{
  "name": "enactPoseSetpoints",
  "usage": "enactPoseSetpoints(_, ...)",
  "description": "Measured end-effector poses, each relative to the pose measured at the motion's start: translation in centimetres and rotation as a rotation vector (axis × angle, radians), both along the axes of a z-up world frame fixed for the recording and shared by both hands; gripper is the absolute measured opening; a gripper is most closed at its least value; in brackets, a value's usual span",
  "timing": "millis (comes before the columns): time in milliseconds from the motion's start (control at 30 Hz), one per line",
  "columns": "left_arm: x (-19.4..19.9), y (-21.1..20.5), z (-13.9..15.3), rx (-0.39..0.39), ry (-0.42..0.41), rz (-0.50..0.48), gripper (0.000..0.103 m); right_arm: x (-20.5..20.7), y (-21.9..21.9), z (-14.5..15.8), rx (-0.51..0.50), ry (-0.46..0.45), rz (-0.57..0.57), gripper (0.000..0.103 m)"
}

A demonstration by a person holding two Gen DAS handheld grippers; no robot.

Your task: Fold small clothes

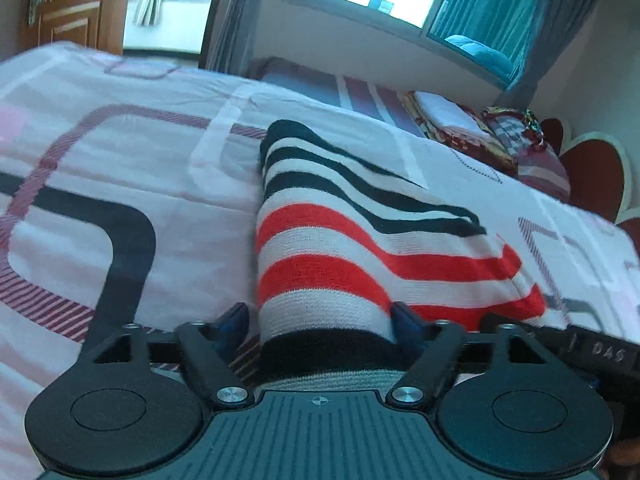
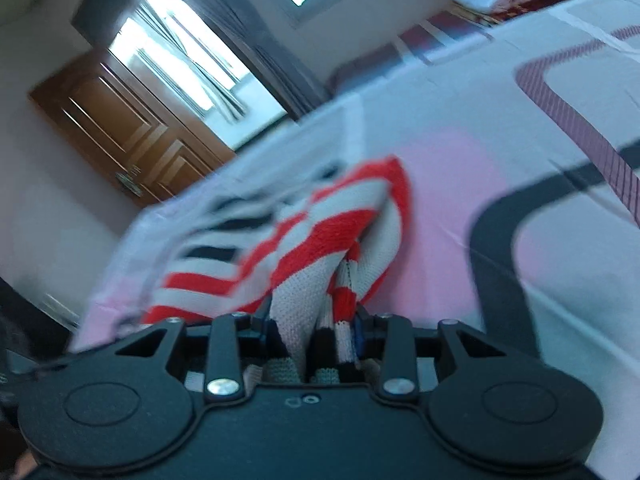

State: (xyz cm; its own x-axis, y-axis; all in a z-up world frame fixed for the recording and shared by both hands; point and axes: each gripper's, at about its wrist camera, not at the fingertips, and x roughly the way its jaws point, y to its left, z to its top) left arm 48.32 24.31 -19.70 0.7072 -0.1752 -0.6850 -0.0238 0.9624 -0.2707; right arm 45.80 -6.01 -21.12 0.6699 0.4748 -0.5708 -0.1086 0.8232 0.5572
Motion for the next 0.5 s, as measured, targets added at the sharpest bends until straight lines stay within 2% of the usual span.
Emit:
enactPoseSetpoints(133,0.0,-0.2,1.0,0.005,0.023,0.025,0.079,-0.7,0.1,0.2,-0.054,-0.015,-0.006,0.044)
enactPoseSetpoints(300,-3.0,-0.3,3.1,0.076,0.0,0.026,0.079,-1.6,0.6,2.3,-0.129,-0.039,-0.019,0.046)
enactPoseSetpoints(367,-4.1,-0.4,3.2,0.077,0.014,0.024,0.079,-2.9,0.4,3.7,-0.161,-0.087,-0.039,0.047)
enactPoseSetpoints(500,-5.8,-1.1,2.5,0.065,0.035,0.019,0.079,-5.9,1.1,6.1,-0.248,-0.184,-0.046,0.041)
